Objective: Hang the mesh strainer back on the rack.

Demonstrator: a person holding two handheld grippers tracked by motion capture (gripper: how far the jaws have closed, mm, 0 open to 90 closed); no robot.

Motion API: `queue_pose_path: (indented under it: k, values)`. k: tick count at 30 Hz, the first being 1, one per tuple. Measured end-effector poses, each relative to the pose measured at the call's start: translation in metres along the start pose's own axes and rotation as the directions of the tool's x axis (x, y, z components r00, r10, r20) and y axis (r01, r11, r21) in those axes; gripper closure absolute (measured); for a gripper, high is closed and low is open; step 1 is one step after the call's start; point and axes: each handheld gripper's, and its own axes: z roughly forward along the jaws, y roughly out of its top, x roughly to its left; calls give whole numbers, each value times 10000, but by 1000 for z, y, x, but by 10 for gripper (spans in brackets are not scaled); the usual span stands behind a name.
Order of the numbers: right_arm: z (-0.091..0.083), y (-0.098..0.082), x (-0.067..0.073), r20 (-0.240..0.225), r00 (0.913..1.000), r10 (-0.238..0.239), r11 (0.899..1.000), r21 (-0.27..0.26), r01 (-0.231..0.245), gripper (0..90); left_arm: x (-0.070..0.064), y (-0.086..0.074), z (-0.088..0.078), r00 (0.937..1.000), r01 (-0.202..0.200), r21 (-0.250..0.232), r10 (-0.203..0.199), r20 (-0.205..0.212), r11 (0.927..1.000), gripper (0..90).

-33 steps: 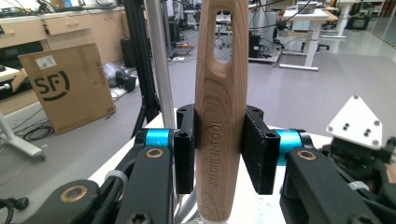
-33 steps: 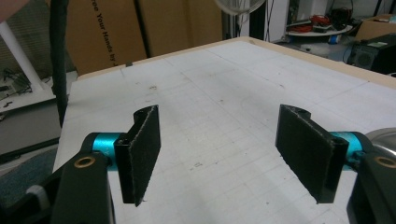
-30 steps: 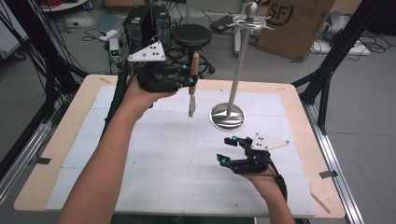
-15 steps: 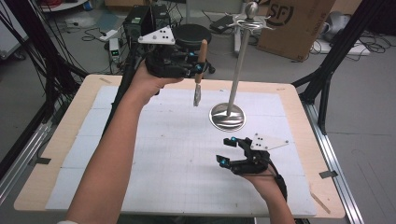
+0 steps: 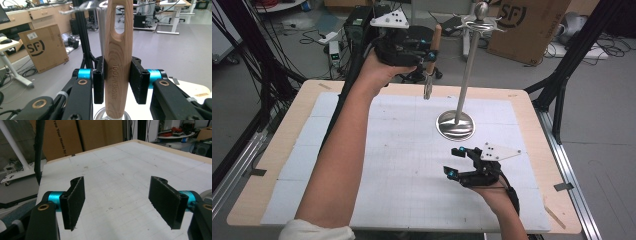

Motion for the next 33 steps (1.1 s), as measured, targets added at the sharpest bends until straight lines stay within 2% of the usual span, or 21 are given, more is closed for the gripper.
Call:
queue_pose_path:
  k: [4,15,20,33]
  values:
    - [-2,0,-1,9,10000,42,9999,-97,-42,278,2,5,8,9996,-249,284,252,-99,9993,679]
    - [-3,0,-1,-49,10000,71,9998,-164,-72,274,6,8,28,9987,-431,585,445,-230,9974,679]
    - [-4,0,-2,-82,9999,118,9997,-210,-120,273,7,11,36,9984,-413,604,436,-369,9973,679]
    - [-5,0,-3,-84,9999,151,9992,-364,-154,272,13,11,41,9969,-311,798,366,-692,9963,679]
